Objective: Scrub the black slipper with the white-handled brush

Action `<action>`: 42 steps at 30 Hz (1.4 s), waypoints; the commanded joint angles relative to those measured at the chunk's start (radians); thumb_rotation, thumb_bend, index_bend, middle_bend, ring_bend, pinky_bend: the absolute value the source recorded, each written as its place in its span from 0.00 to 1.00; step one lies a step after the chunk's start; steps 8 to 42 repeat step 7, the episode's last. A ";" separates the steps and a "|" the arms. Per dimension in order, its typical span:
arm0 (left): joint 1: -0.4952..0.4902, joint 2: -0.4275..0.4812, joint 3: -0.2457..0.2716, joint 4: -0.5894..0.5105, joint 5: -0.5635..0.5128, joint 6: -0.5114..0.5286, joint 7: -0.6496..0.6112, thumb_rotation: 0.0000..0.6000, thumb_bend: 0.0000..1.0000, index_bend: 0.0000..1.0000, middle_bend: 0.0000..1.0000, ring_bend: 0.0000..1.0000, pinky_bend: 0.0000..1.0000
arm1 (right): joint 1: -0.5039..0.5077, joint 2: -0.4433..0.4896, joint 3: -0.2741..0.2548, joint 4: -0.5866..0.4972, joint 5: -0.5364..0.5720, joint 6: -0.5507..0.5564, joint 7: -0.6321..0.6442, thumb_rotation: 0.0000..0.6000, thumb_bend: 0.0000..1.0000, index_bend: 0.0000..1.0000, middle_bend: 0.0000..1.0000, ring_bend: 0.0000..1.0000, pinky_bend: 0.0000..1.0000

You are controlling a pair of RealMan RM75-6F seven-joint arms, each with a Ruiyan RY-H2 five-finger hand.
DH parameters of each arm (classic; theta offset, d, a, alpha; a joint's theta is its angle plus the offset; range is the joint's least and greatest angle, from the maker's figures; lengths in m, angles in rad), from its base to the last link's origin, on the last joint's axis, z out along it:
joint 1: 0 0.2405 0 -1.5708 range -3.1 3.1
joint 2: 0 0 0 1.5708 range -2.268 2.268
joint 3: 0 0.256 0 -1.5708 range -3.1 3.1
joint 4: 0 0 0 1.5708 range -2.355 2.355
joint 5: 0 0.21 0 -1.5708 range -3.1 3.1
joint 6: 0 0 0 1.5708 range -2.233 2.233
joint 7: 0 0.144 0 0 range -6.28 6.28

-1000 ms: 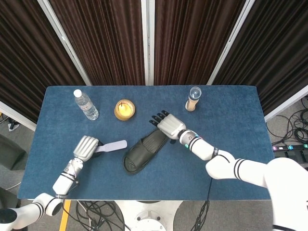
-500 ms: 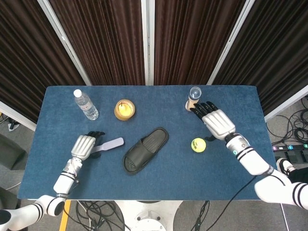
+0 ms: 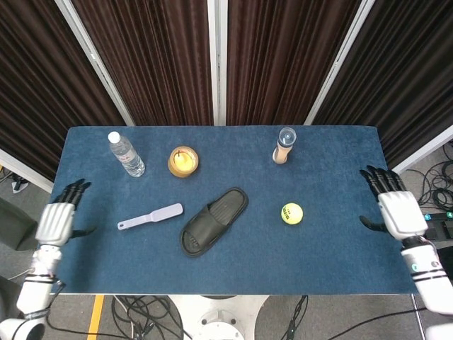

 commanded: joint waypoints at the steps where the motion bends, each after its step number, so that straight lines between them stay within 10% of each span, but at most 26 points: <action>1: 0.095 0.083 -0.002 -0.071 -0.036 0.096 -0.005 1.00 0.12 0.18 0.20 0.13 0.31 | -0.112 -0.022 -0.017 0.039 -0.032 0.102 0.053 1.00 0.12 0.00 0.05 0.00 0.00; 42: 0.196 0.142 0.051 -0.176 -0.011 0.190 0.054 1.00 0.12 0.21 0.21 0.13 0.29 | -0.189 -0.046 -0.009 0.055 -0.094 0.185 0.057 1.00 0.12 0.00 0.04 0.00 0.00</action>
